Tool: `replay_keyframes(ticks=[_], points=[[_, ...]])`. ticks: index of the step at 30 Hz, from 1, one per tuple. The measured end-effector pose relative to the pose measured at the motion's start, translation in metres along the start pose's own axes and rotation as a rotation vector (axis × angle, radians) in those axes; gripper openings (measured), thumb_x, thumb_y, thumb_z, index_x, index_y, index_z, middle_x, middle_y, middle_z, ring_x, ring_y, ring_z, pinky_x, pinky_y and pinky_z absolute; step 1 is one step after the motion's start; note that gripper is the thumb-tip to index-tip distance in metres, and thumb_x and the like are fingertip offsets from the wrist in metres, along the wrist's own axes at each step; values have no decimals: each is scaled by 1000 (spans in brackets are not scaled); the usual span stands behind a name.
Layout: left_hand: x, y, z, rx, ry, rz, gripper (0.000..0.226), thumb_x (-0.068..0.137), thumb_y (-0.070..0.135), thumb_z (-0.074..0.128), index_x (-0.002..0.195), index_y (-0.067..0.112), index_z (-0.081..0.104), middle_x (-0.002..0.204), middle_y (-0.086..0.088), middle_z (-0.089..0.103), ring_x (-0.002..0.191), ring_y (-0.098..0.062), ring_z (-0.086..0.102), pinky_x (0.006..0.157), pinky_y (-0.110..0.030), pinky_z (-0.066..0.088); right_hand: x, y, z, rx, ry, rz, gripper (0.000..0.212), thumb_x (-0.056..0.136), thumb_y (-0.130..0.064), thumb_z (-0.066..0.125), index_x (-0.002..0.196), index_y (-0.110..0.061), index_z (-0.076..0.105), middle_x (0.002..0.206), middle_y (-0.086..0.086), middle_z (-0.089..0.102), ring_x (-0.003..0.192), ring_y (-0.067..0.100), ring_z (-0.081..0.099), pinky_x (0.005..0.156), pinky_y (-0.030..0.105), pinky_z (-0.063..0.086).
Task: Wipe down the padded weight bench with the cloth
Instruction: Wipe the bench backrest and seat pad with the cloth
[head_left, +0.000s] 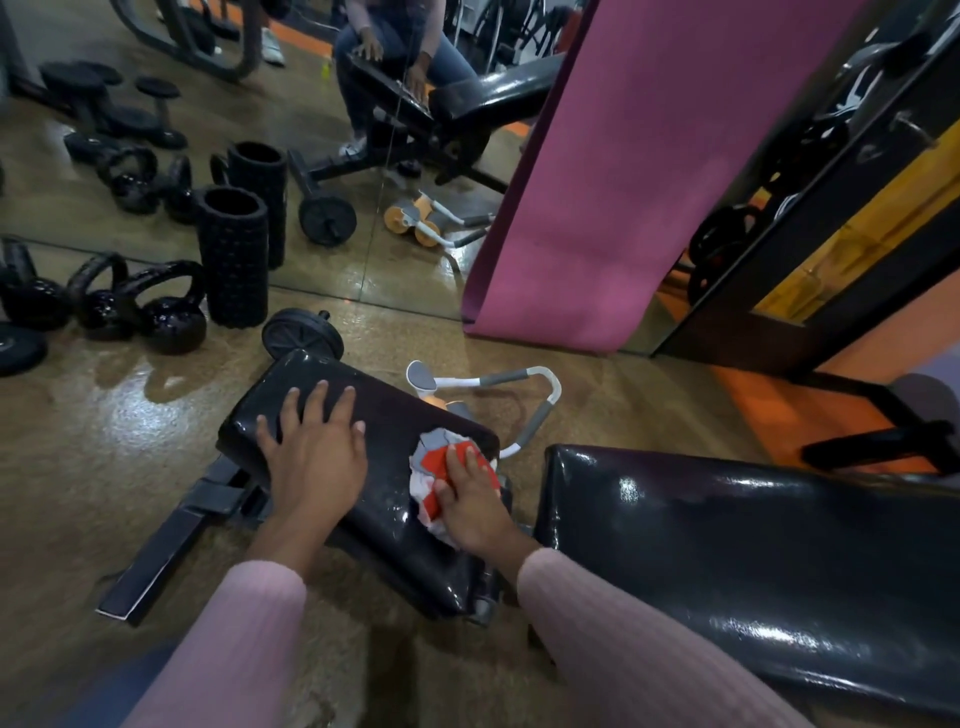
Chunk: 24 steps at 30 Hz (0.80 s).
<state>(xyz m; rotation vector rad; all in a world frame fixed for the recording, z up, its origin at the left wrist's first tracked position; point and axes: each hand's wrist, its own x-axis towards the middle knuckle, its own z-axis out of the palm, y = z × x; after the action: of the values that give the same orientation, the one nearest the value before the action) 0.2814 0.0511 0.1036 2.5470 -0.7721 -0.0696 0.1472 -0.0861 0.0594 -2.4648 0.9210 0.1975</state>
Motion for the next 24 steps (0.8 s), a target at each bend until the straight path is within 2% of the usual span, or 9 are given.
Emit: replay_keyframes(ticks=[5, 8, 11, 12, 14, 16, 18, 21, 24], points=[[5, -1, -2, -37, 24, -8, 48, 97, 35, 37, 143, 24, 35, 154, -6, 25, 142, -30, 13, 111, -58, 9, -47, 4, 12, -118, -4, -272, 62, 98, -54, 18, 151, -35, -6, 160, -8, -19, 146, 17, -21, 121, 41, -4], [9, -4, -2, -16, 5, -30, 52, 97, 39, 33, 147, 23, 28, 156, -8, 18, 143, -31, 6, 112, -58, 5, -64, 34, 12, -46, -53, -206, 65, 93, -66, 16, 146, -45, -15, 156, -16, -26, 145, 14, -21, 120, 41, 1], [9, -10, 0, 66, -53, -10, 57, 97, 46, 28, 149, 25, 18, 158, -9, 8, 144, -32, -4, 111, -59, 2, -22, 32, -5, -215, -90, -122, 82, 77, -77, -2, 147, -36, -14, 154, -1, -31, 142, 29, -28, 120, 51, -2], [8, -10, 0, 80, -66, -4, 58, 97, 47, 27, 149, 25, 17, 159, -9, 6, 144, -32, -5, 111, -59, 2, -2, 23, -11, -329, -125, -85, 83, 82, -74, 2, 152, -30, -4, 155, 6, -29, 142, 35, -28, 118, 55, -5], [7, -11, -1, 81, -74, -6, 58, 97, 47, 26, 149, 25, 16, 159, -8, 3, 144, -32, -7, 111, -59, 2, 22, -5, -20, -469, -139, -48, 62, 100, -51, 22, 153, -21, 11, 158, 15, -22, 142, 42, -25, 117, 55, -10], [8, -11, -1, 75, -76, -12, 57, 97, 47, 27, 149, 26, 16, 159, -7, 1, 144, -31, -8, 112, -58, 0, 19, -20, -16, -410, -88, -147, 58, 104, -38, 26, 154, -19, 2, 157, 10, -23, 141, 33, -30, 115, 46, -17], [9, -10, -1, 65, -84, -20, 57, 97, 47, 26, 149, 27, 15, 159, -6, -1, 144, -31, -11, 111, -59, -3, -9, -17, -6, -203, -1, -209, 60, 103, -45, 20, 151, -27, -12, 154, -2, -29, 138, 18, -35, 114, 37, -18], [10, -9, -2, 59, -85, -22, 56, 97, 46, 26, 149, 27, 15, 159, -6, -1, 143, -31, -11, 111, -59, -3, -43, 15, 7, -72, 10, -211, 65, 96, -61, 17, 146, -43, -20, 154, -16, -31, 140, 13, -32, 117, 40, -10], [8, -12, -2, 68, -82, -8, 56, 98, 46, 26, 149, 27, 14, 159, -5, -2, 144, -30, -11, 112, -58, -2, -22, 28, -4, -11, 45, -101, 61, 101, -46, 30, 149, -37, -7, 161, -4, -16, 147, 19, -18, 122, 42, 3]])
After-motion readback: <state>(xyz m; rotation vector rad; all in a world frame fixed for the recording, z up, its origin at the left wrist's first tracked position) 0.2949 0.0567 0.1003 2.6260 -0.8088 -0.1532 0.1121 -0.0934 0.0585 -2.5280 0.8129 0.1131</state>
